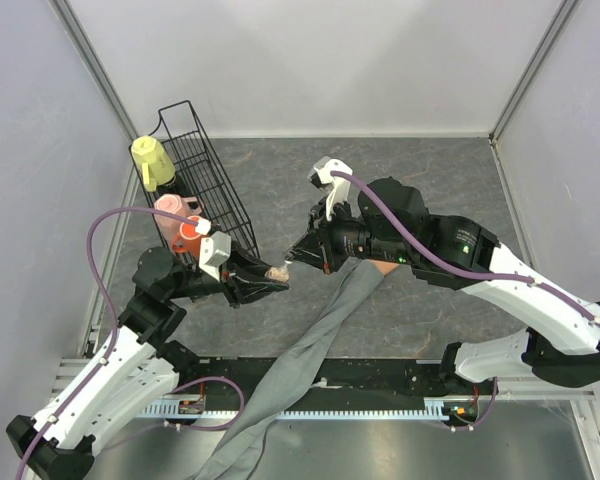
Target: Paint the nails
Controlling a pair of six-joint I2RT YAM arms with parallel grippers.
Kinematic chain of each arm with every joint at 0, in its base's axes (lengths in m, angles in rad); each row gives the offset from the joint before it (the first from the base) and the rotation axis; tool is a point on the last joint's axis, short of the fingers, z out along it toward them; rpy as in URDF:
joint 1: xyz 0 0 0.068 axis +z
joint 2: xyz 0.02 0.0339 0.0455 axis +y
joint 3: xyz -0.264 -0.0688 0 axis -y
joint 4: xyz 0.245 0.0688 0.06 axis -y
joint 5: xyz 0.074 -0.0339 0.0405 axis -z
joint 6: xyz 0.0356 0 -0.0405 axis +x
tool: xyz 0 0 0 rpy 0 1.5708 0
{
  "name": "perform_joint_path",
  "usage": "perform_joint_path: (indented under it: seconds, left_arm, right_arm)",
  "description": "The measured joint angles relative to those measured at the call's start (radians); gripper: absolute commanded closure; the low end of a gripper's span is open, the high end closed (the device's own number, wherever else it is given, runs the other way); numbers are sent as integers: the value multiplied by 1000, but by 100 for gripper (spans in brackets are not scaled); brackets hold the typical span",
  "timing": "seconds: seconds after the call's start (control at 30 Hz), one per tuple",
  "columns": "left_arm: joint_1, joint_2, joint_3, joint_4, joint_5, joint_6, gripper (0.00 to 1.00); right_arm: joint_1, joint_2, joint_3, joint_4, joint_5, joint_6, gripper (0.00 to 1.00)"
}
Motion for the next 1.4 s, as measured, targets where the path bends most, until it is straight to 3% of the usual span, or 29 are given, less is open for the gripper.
perform_joint_path:
  seconds: [1.2, 1.3, 1.4]
  left_arm:
    - [0, -10, -13, -5, -21, -1, 98]
    - [0, -11, -15, -21, -46, -3, 98]
    - [-1, -10, -16, -27, -97, -4, 98]
  right_arm:
    - [18, -16, -142, 108, -9, 27, 100]
    - [30, -31, -179, 139, 29, 35, 100]
    - [71, -50, -229, 196, 161, 83, 100]
